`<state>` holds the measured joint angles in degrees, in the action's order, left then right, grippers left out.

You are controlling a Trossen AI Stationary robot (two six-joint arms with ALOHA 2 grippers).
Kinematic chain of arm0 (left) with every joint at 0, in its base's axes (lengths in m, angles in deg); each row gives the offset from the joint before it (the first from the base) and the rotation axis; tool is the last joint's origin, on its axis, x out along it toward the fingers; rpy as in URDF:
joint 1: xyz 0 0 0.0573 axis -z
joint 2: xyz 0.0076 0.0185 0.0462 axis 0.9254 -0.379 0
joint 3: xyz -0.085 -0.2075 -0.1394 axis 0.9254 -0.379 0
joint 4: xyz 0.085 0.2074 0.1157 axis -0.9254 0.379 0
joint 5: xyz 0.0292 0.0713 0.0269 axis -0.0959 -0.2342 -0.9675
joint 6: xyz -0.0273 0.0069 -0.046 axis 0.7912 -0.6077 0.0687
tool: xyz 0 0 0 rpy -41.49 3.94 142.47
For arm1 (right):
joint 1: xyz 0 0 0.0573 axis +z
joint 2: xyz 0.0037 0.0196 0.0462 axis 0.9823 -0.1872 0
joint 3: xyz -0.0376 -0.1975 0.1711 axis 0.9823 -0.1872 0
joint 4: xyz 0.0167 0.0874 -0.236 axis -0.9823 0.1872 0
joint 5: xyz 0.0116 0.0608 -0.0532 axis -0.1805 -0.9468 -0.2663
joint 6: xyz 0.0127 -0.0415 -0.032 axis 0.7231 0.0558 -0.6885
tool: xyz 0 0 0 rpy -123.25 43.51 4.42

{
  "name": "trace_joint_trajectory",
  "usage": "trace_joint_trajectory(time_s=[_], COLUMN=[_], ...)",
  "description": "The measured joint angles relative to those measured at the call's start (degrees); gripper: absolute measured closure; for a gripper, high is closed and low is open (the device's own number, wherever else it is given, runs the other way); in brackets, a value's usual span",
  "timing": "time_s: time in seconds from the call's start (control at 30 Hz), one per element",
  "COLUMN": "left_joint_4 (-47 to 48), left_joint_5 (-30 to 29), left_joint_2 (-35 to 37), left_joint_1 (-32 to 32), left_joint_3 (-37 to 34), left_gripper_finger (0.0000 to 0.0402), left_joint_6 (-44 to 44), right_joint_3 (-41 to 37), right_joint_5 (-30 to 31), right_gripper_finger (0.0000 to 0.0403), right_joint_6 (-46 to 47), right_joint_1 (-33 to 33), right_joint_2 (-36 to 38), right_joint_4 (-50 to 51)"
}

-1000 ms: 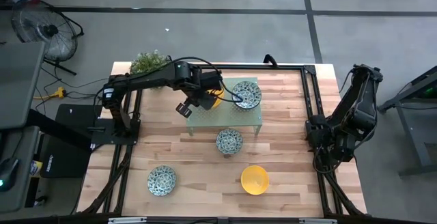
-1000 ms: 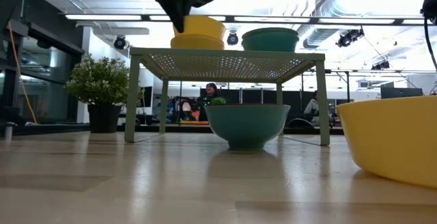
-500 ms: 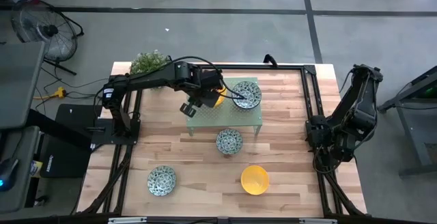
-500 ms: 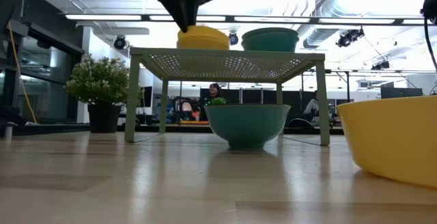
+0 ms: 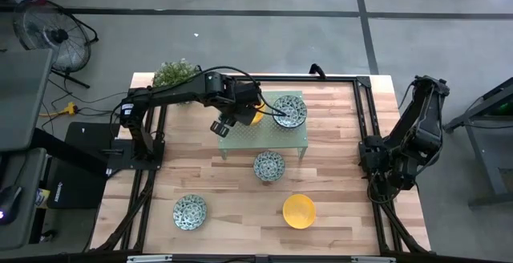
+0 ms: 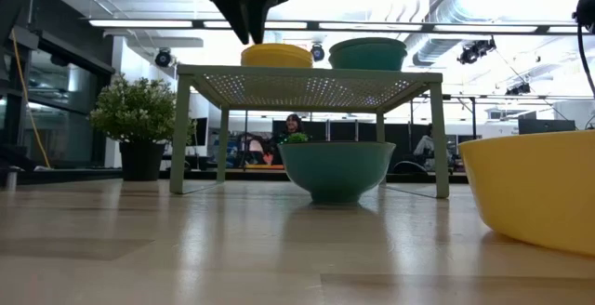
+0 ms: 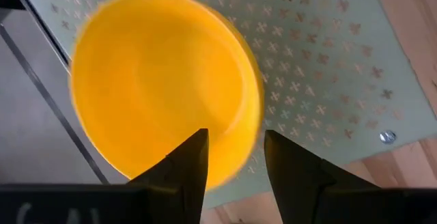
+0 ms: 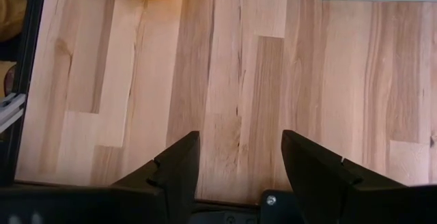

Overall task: Pick & Place Mini bowls
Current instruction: Stack the left yellow bowl on top of the yellow bowl on the shelf, then stack the bottom left green patterned bowl on top of the green patterned bowl on the shelf

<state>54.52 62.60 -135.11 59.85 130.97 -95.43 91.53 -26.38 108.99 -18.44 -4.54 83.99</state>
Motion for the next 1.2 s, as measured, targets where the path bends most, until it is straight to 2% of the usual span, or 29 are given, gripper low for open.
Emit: trace_joint_trajectory(time_s=[0.33, 0.47, 0.6, 0.73, 0.9, 1.2], left_joint_4=[3.5, 7.1, 7.35, 7.29, 7.29, 7.03], left_joint_5=[0.0, 0.2, 3.81, 7.67, 12.89, 18.37], left_joint_2=[0.0, 0.0, 0.02, 0.23, 1.49, 2.11], left_joint_1=[0.0, 0.0, 0.02, 0.04, 0.74, 5.01], left_joint_3=[0.26, 4.69, 9.59, 12.02, 10.28, -3.03], left_gripper_finger=[0.0263, 0.0263, 0.0263, 0.0263, 0.0263, 0.0263], left_joint_6=[1.11, 2.86, 7.33, 17.65, 25.54, 26.65], right_joint_3=[0.0, 0.0, 0.0, 0.02, 0.02, 0.02], right_joint_5=[-0.75, -0.87, -0.86, -0.64, 0.06, -1.59], right_gripper_finger=[0.0208, 0.0208, 0.0208, 0.0208, 0.0208, 0.0208], right_joint_6=[1.51, 2.62, 2.97, 2.95, 2.55, 5.56], right_joint_1=[0.0, 0.0, 0.0, 0.0, 0.0, 0.0], right_joint_2=[0.0, 0.0, 0.0, 0.0, 0.0, 0.0], right_joint_4=[-0.07, -0.07, -0.07, -0.07, -0.08, 0.22])
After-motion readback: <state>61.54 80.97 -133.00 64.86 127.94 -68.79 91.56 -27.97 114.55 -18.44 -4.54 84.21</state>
